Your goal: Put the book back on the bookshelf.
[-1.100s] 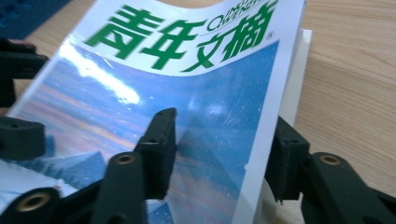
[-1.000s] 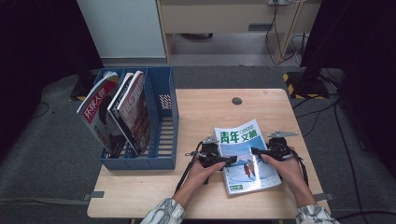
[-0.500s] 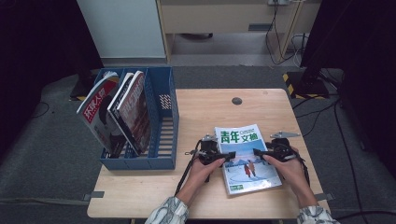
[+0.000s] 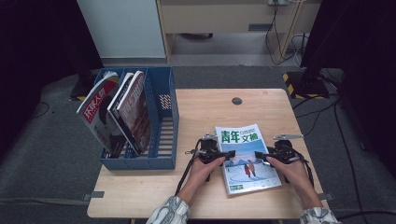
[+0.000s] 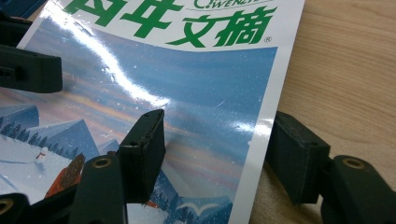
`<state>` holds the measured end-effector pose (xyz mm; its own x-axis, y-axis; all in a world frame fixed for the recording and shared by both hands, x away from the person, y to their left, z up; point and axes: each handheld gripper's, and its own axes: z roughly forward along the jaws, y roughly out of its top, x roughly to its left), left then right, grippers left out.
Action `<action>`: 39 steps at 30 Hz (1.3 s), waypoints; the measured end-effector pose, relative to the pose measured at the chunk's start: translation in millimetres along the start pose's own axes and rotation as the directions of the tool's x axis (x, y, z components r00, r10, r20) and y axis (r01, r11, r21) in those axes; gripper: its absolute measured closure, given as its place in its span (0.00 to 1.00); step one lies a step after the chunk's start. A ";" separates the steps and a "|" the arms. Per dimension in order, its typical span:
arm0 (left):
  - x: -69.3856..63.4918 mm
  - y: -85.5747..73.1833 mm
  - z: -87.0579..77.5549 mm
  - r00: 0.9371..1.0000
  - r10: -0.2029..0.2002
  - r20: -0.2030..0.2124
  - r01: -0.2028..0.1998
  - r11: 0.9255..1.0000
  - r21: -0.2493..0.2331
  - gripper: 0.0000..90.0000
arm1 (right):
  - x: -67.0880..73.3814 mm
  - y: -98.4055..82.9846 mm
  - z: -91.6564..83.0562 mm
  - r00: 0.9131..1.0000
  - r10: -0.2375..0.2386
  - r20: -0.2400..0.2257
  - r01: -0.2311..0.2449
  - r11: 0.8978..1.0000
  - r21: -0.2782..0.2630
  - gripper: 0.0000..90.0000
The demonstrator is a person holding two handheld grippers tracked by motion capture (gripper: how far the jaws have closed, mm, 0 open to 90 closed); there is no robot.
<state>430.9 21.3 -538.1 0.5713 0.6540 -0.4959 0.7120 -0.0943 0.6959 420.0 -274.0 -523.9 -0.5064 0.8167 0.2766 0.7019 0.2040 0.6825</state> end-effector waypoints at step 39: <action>10.3 18.3 -25.7 1.000 -0.002 -0.018 0.002 1.000 0.023 0.41 | 36.8 -4.8 11.4 0.991 -0.016 -0.133 0.019 1.000 0.022 0.52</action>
<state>439.3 45.6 -517.1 0.5622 0.6679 -0.4877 0.7227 -0.1102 0.6823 403.6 -238.7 -524.7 -0.5798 0.7344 0.3529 0.7027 0.2314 0.6728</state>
